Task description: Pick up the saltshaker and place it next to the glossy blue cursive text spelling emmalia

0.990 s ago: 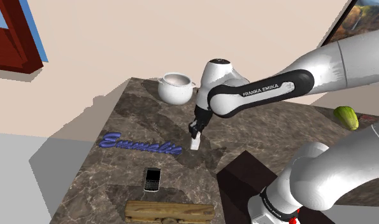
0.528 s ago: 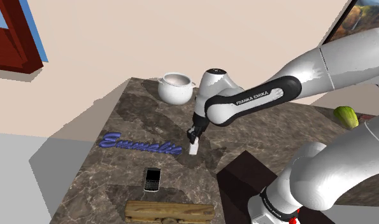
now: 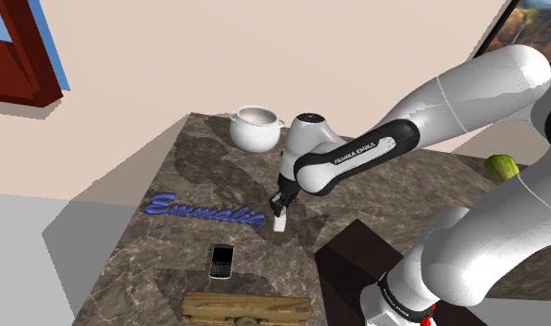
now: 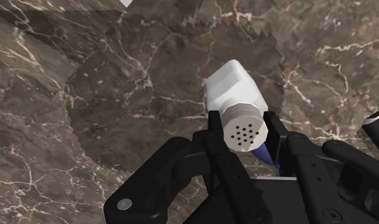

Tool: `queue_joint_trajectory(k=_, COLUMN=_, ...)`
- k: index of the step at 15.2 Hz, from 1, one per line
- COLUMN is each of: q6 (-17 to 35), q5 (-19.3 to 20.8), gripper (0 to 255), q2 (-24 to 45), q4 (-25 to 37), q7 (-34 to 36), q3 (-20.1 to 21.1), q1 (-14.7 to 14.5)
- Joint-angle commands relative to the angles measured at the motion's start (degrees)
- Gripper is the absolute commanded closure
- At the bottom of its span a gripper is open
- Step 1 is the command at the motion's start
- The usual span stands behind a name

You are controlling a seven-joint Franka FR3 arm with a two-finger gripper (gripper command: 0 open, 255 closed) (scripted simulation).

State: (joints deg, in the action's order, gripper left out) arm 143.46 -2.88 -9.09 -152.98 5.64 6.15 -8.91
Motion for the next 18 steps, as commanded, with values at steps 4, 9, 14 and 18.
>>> queue_joint_trajectory(k=4, q6=0.3, q5=0.0, gripper=255, q2=0.2, q4=0.0, q7=0.0, q3=0.0, q1=0.0)
queue_joint_trajectory(k=9, q6=0.3, q5=0.0, gripper=0, q2=0.3, q4=0.0, q7=0.0, q3=0.0, q1=0.0)
queue_joint_trajectory(k=14, q6=-6.8, q5=-0.3, gripper=0, q2=-5.0, q4=1.8, q7=-0.3, q3=-0.2, q1=-0.1)
queue_joint_trajectory(k=18, q6=-8.7, q5=-0.3, gripper=0, q2=-6.3, q4=2.4, q7=-0.3, q3=-0.3, q1=-0.1)
